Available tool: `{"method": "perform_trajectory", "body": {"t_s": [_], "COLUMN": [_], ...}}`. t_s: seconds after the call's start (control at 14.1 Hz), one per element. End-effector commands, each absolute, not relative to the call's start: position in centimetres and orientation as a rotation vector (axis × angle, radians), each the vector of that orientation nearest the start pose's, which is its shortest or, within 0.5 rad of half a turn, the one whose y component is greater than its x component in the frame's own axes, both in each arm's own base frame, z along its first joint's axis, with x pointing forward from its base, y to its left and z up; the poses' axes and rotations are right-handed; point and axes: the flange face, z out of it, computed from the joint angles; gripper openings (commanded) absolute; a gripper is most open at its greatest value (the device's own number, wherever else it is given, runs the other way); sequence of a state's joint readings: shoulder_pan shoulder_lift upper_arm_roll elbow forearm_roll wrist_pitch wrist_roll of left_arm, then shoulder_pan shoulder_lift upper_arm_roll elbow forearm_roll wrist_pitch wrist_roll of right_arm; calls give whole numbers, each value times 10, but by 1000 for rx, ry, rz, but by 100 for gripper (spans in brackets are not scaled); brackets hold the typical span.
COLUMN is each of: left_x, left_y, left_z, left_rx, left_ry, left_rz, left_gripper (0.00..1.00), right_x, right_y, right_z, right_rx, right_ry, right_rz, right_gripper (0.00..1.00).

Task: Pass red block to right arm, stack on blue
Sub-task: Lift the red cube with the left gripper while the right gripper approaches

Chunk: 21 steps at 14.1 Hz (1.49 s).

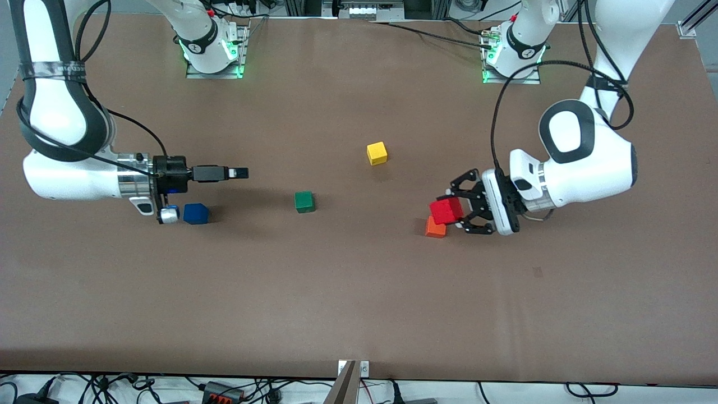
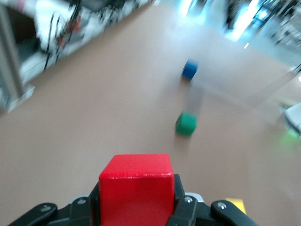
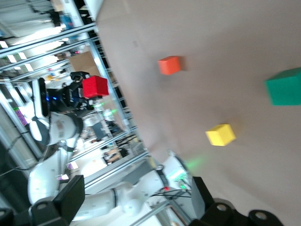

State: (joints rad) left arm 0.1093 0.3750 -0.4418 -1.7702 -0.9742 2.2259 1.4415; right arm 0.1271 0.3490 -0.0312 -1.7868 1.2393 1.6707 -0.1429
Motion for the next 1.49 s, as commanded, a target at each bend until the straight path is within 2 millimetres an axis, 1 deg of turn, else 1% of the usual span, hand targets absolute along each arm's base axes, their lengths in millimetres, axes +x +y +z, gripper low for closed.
{"method": "perform_trajectory", "body": {"t_s": [0.0, 0.07, 0.14, 0.21, 0.28, 0.35, 0.43, 0.5, 0.57, 0.64, 0.71, 0.78, 0.85, 1.06, 1.13, 1.28, 1.35, 1.42], "left_x": [629, 631, 631, 627, 626, 620, 618, 612, 607, 603, 599, 593, 587, 568, 568, 557, 555, 554], "left_y": [-246, -260, -274, -285, -290, -307, -315, -330, -341, -347, -355, -366, -375, -402, -406, -421, -424, -425], "left_z": [406, 401, 406, 407, 404, 404, 404, 403, 403, 400, 394, 391, 390, 384, 379, 371, 366, 365], "left_rx": [1748, 1680, 1614, 1574, 1549, 1530, 1537, 1542, 1545, 1549, 1538, 1531, 1538, 1555, 1561, 1557, 1557, 1555], "left_ry": [-1207, -1185, -1192, -1182, -1165, -1158, -1120, -1092, -1085, -1077, -1068, -1038, -1024, -1002, -993, -1001, -987, -985], "left_rz": [832, 885, 956, 992, 1028, 1060, 1103, 1130, 1157, 1189, 1205, 1213, 1226, 1257, 1273, 1291, 1293, 1300], "left_gripper": [11, 11, 11, 10, 9, 9, 9, 9, 9, 9, 9, 9, 9, 9, 9, 9, 9, 9], "right_x": [615, 619, 619, 618, 619, 619, 619, 621, 622, 623, 627, 632, 634, 638, 639, 647, 646, 647], "right_y": [179, 183, 187, 191, 194, 197, 198, 199, 202, 208, 215, 228, 243, 247, 247, 252, 259, 260], "right_z": [379, 369, 362, 347, 332, 323, 323, 326, 327, 319, 315, 318, 326, 326, 328, 343, 345, 346], "right_rx": [-1815, -1782, -1746, -1683, -1602, -1521, -1497, -1501, -1504, -1504, -1505, -1514, -1520, -1536, -1538, -1547, -1555, -1564], "right_ry": [215, 213, 167, 127, 95, 61, 39, 28, 24, 34, 20, -15, -32, -11, 2, 25, 42, 81], "right_rz": [413, 405, 407, 426, 442, 444, 434, 426, 425, 433, 434, 435, 438, 414, 423, 448, 470, 489], "right_gripper": [100, 100, 100, 100, 100, 100, 100, 100, 100, 100, 100, 100, 100, 100, 100, 100, 100, 100]}}
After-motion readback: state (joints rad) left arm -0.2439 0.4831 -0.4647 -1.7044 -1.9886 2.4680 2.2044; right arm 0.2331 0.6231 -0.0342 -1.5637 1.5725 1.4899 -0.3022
